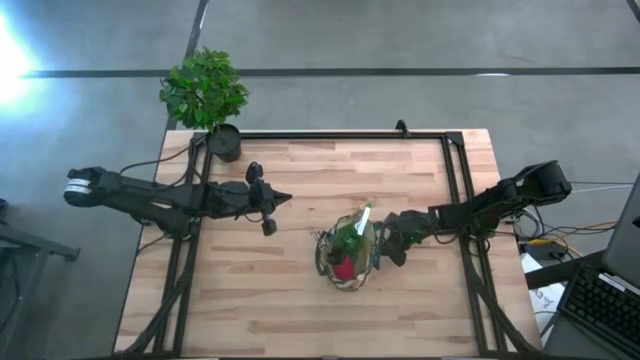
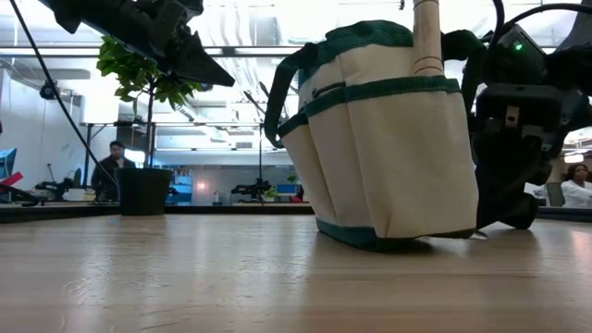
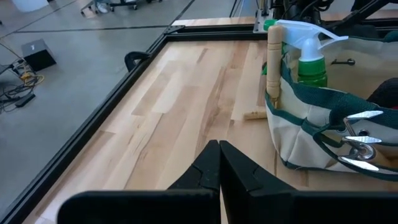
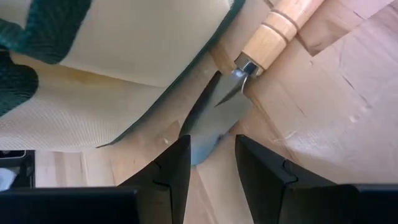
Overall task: Pick & Place Garden tools in Gardening bag
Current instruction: Put the trowel into the gardening bag
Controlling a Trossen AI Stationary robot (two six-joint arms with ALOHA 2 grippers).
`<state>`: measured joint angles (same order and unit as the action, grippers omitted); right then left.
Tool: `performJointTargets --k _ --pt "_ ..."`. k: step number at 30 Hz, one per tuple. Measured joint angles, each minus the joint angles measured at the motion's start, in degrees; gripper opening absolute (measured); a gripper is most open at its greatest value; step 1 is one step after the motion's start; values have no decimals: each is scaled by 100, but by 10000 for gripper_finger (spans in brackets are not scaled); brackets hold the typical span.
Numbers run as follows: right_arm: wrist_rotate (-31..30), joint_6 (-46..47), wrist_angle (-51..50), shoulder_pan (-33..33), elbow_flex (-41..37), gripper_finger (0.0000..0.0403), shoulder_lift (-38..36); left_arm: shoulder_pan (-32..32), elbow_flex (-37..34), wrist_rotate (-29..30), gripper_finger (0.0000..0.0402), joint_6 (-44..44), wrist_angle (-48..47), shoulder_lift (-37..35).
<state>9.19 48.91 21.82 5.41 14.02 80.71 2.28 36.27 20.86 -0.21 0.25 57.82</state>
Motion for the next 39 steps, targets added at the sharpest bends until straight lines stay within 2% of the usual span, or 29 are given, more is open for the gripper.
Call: performJointTargets --k 39 --pt "-404 623 491 415 -26 118 109 -2 0 -44 3 -43 2 -2"
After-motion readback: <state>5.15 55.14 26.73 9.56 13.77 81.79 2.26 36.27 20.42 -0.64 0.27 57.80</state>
